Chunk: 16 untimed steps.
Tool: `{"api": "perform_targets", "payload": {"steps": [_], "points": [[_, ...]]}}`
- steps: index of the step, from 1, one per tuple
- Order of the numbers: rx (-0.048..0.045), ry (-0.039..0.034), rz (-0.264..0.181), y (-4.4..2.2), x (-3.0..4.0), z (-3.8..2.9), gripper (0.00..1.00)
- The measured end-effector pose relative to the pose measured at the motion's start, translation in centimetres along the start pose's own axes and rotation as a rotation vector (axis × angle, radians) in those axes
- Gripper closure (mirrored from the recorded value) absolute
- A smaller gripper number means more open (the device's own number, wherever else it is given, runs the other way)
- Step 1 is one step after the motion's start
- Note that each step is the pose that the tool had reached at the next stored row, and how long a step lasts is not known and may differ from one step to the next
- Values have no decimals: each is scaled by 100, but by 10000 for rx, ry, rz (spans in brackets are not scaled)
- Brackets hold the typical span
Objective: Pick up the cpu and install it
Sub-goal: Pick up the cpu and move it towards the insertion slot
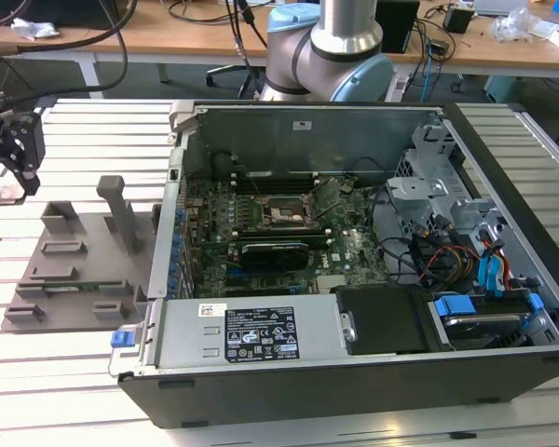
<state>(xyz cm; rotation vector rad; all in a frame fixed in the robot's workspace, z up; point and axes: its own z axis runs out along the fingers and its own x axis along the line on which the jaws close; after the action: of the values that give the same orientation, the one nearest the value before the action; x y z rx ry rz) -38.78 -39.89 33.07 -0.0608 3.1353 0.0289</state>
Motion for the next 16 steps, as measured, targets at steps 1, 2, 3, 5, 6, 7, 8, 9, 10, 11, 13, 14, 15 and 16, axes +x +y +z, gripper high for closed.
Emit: {"api": "perform_targets", "payload": {"steps": [1, 2, 3, 5, 6, 7, 8, 9, 10, 11, 13, 14, 15, 16], "points": [[0, 0, 0, 0, 0, -9, 45], [0, 0, 0, 0, 0, -16, 45], [0, 0, 0, 0, 0, -28, 45], [0, 0, 0, 1, 0, -44, 45], [0, 0, 0, 1, 0, -55, 45], [0, 0, 0, 1, 0, -60, 45], [0, 0, 0, 1, 0, -69, 45], [0, 0, 0, 2, -1, -82, 45], [-1, -1, 0, 2, 0, -90, 45], [-1, 0, 0, 2, 0, -96, 45], [-1, 0, 0, 2, -1, -116, 45], [0, 1, 0, 2, -1, -129, 45], [0, 0, 0, 3, -1, -139, 45], [0, 1, 0, 3, -1, -149, 45]]}}
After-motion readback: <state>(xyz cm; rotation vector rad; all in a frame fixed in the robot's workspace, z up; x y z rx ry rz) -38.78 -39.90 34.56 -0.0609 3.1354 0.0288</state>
